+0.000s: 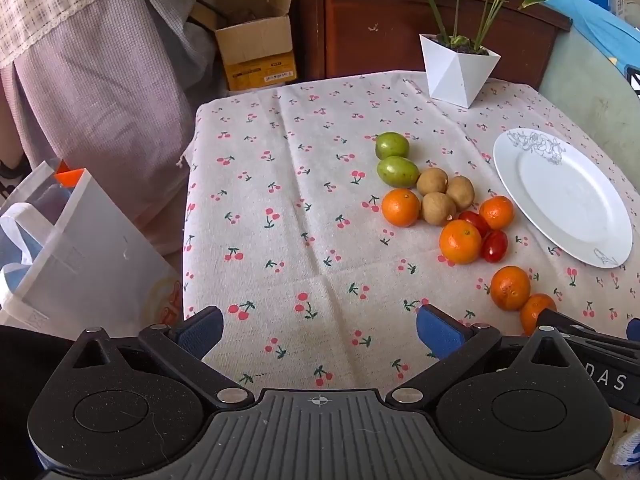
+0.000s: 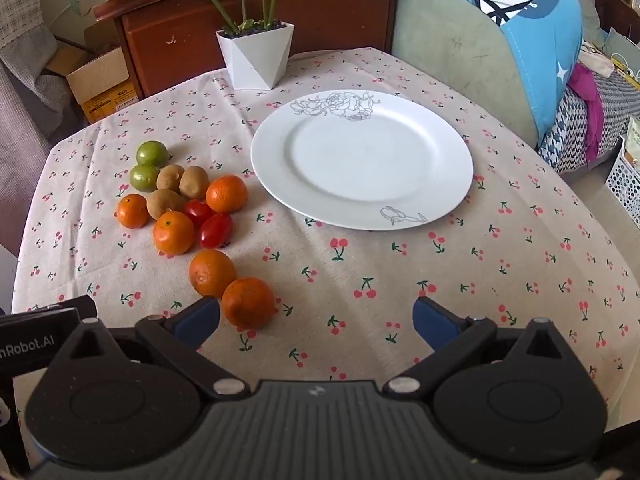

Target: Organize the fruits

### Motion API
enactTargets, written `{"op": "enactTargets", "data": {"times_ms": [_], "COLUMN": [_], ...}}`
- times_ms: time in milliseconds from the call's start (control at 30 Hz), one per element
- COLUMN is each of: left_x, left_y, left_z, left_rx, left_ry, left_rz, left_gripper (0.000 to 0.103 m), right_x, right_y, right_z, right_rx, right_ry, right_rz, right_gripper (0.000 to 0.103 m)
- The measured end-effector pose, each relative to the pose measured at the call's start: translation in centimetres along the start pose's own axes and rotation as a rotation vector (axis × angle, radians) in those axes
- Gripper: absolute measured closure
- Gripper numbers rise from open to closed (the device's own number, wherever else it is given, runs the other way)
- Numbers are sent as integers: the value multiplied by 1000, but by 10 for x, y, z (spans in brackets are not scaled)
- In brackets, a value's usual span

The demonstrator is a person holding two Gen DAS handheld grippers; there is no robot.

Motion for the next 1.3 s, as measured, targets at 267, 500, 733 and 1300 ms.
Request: {"op": "enactTargets", "data": {"times_ms": [267, 500, 733, 1300], "left_x": [1, 1, 2, 3], "left_y": [-1, -2, -2, -4], "left_z": [-2, -3, -3, -4], "left_rx": [-4, -5, -1, 3], "left_ry": [6, 12, 23, 25], "left_rz": [-8, -8, -4, -3], "left_gripper": [0, 0, 0, 0], "right_x": [4, 6, 6, 6], "right_y": [-2, -2, -1, -1], "right_z": [-2, -3, -4, -6], "right_rx": [-1, -9, -4, -17], "right_ry": [3, 4, 5, -1], "right_rz": [-29, -41, -43, -37], "right_gripper": [1, 1, 1, 1]}}
Point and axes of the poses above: each gripper's, at about its wrist camera, not at the fingertips, and x roughly the way its jaws point, z to its right, y to its top, the point moved 3 cm from there along x, roughly the way its jaws point, and after that the axes turned 8 degrees about z, right-handed, at the moved point
